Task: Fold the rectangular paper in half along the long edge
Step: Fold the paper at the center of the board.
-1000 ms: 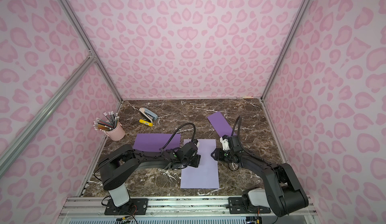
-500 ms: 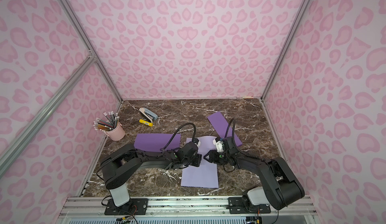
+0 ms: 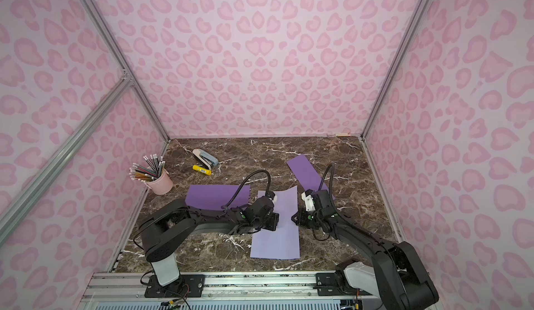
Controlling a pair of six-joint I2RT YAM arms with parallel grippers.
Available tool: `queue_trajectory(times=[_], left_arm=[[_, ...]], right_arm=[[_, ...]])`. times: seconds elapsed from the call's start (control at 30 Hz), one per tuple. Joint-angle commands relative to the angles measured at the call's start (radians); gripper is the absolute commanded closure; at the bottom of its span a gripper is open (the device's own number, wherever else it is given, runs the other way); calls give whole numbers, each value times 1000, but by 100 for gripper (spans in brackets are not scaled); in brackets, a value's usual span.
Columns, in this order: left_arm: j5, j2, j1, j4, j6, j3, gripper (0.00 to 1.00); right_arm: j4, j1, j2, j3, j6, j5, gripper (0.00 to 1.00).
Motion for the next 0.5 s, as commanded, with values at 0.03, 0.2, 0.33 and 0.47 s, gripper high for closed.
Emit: queue_trajectory(times=[0.03, 0.2, 0.33, 0.47], left_arm=[[-2, 1, -1, -115, 3, -6, 96], [-6, -8, 0, -118, 0, -14, 96], [-2, -3, 0, -116, 1, -9, 96], [-2, -3, -1, -117, 2, -7, 96]], right_arm=[[-61, 0, -24, -14, 6, 50, 96], [-119, 0, -103, -14, 4, 74, 96], [-121, 1, -152, -32, 8, 55, 85], [-114, -1, -176, -47, 19, 45, 75]])
